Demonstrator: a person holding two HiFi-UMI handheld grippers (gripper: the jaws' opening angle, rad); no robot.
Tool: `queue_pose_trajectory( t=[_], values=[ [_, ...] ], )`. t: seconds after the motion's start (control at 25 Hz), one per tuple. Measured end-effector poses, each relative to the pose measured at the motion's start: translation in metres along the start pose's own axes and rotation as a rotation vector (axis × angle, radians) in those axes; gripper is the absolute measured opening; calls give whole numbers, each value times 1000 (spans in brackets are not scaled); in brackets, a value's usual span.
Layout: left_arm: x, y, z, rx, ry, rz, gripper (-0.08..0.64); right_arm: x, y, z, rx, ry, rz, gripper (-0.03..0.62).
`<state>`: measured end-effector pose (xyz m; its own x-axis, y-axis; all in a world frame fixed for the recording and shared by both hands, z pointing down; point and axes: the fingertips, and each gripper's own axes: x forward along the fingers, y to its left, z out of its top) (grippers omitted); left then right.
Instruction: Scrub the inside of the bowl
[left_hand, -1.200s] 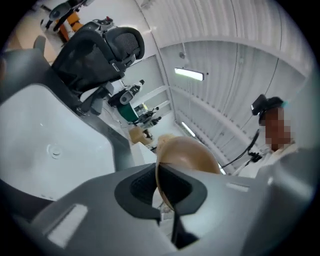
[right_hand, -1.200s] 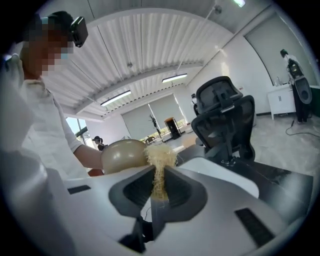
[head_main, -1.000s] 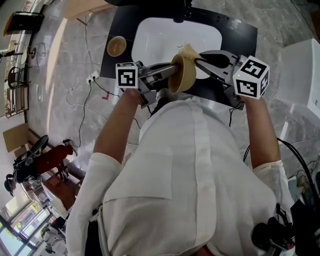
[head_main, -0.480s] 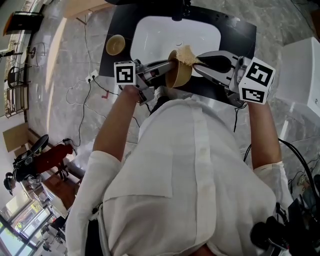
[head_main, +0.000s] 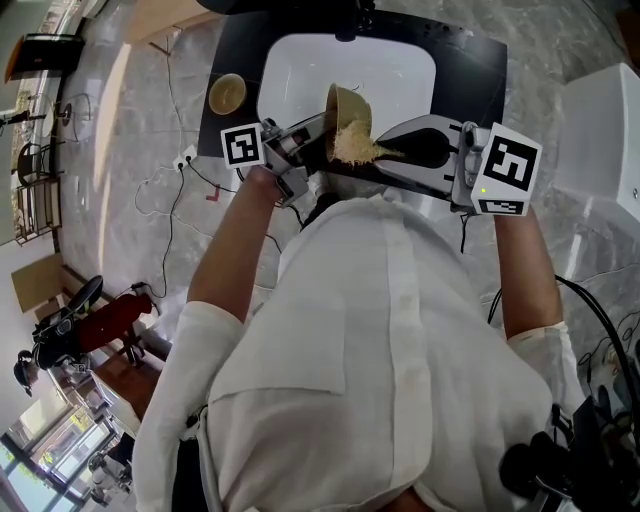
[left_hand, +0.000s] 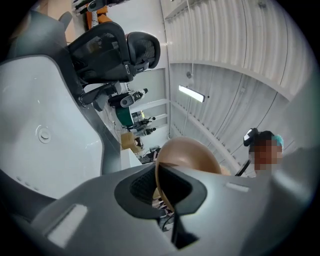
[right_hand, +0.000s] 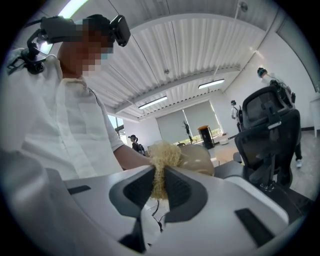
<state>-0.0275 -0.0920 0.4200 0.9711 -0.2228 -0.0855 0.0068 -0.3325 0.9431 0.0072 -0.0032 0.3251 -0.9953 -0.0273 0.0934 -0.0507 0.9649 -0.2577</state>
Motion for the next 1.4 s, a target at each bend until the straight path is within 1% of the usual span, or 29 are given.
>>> queue_pose_trajectory(
  t=[0.12, 0.24, 0.4, 0.48, 0.56, 0.6, 0.72, 0.88, 1.04, 1.28, 1.4],
  values=[
    [3, -9, 13, -16, -41, -64, 11, 8, 4, -9, -2, 31, 52, 51],
    [8, -22, 14, -13, -53, -110, 12, 14, 9, -21, 1, 81, 73, 51],
    [15, -37, 3, -18, -31, -163, 11, 16, 13, -39, -1, 148, 88, 51],
    [15, -42, -3, -20, -12, -188, 11, 19, 13, -51, -7, 196, 84, 51],
    [16, -48, -10, -6, 18, -204, 11, 21, 9, -62, -20, 254, 70, 51],
    [16, -49, -13, 11, 39, -198, 12, 21, 5, -65, -25, 279, 56, 51],
    [15, -39, -23, 72, 108, -140, 12, 19, -11, -71, -37, 337, 5, 51],
    [14, -32, -27, 100, 135, -112, 12, 12, -26, -75, -68, 413, -56, 51],
    [14, -32, -30, 125, 172, -98, 12, 3, -40, -74, -86, 462, -123, 51],
    [10, -25, -31, 132, 193, -64, 12, -6, -55, -73, -61, 463, -220, 51],
    [9, -24, -32, 126, 198, -59, 12, -12, -63, -67, -48, 428, -281, 51]
  ],
)
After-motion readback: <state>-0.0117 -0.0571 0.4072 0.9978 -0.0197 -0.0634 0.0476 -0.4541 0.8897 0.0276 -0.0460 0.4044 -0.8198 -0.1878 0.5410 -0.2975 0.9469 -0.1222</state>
